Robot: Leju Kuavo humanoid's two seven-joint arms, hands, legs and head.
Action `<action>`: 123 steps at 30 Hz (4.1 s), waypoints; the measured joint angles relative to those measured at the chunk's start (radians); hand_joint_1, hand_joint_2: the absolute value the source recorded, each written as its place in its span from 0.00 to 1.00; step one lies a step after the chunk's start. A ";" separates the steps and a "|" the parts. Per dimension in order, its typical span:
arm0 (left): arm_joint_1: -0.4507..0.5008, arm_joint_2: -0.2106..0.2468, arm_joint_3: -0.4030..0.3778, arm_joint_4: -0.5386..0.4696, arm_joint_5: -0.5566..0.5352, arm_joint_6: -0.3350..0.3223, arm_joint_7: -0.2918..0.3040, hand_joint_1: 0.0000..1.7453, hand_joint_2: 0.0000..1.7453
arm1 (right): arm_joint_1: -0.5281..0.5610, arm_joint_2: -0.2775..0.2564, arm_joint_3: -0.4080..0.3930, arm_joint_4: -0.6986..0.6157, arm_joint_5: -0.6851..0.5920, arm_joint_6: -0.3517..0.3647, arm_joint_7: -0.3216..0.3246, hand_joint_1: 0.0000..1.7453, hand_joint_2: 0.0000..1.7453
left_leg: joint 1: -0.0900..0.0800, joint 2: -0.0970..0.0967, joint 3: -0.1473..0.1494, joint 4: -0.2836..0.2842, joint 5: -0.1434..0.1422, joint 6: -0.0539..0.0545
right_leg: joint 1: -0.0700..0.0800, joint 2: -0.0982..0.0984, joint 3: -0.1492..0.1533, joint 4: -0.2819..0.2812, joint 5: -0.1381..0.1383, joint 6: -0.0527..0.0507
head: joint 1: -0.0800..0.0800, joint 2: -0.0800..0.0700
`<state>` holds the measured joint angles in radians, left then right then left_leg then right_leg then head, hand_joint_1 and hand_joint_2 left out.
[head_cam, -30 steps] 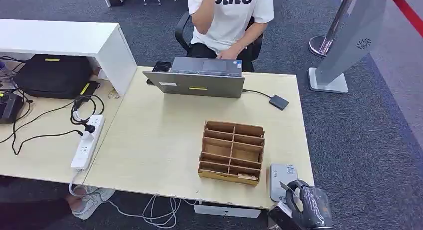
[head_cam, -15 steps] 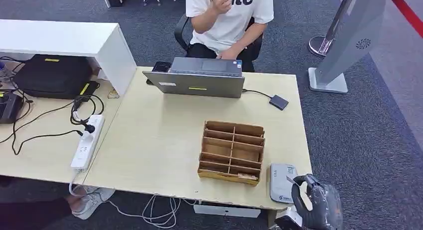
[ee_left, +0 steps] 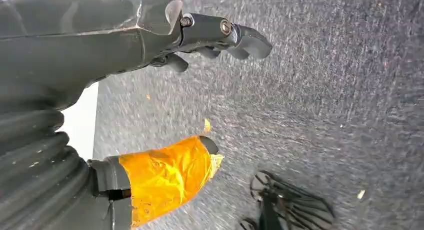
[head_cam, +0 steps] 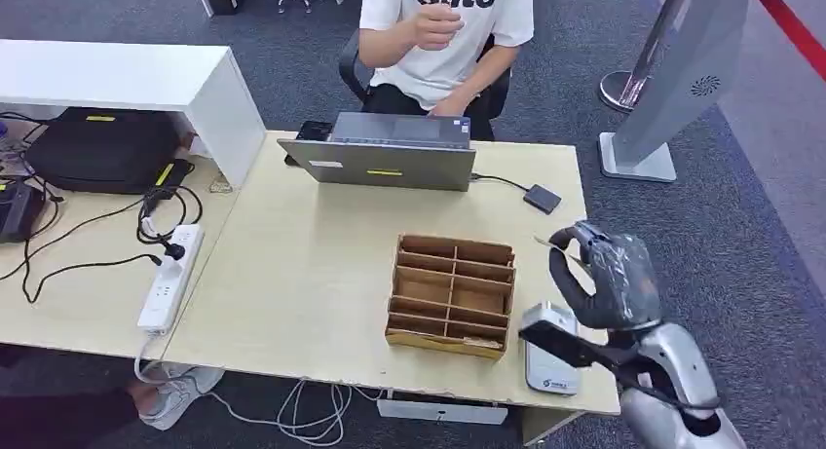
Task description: Pass the card to the sensor for recognition and then transmit it.
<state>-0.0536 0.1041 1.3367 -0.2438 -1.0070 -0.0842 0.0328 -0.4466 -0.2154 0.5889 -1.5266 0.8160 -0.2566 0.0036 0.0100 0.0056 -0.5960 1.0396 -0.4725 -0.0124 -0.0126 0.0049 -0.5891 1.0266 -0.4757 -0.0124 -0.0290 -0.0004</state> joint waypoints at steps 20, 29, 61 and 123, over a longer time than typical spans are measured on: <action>-0.038 0.021 -0.082 0.000 -0.089 -0.037 0.011 0.00 1.00 | -0.585 0.453 0.207 0.882 0.048 0.035 0.226 0.84 1.00 | 0.002 -0.005 -0.003 0.000 0.006 -0.003 | 0.003 -0.004 -0.003 -0.001 0.002 -0.001 | 0.000 0.000; -0.038 0.022 -0.082 0.001 -0.094 -0.036 0.013 0.00 1.00 | -0.588 0.484 0.192 0.974 -0.026 0.036 0.183 0.00 1.00 | 0.002 -0.005 -0.003 0.000 0.006 -0.003 | 0.002 -0.004 -0.003 -0.001 0.002 -0.001 | 0.000 0.000; 0.016 -0.002 0.000 0.008 0.030 0.016 -0.008 0.00 1.00 | 0.286 0.016 0.107 -0.068 -0.093 -0.375 -0.300 0.00 1.00 | 0.002 -0.007 -0.003 0.000 -0.003 0.004 | 0.003 -0.007 0.002 -0.010 -0.002 0.005 | 0.001 0.000; -0.004 0.002 0.043 0.008 -0.055 0.012 -0.004 0.00 1.00 | 0.266 0.166 0.123 0.385 0.457 -0.429 -0.007 0.00 1.00 | 0.002 -0.005 0.000 0.000 -0.003 0.005 | 0.002 -0.006 0.005 -0.009 -0.002 0.006 | 0.000 0.000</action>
<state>-0.0572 0.1064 1.3798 -0.2358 -1.0624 -0.0721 0.0290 -0.1803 -0.0496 0.7122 -1.1414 1.2734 -0.6851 -0.0038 0.0120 0.0001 -0.5958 1.0393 -0.4756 -0.0072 -0.0101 -0.0013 -0.5839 1.0174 -0.4776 -0.0068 -0.0286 -0.0004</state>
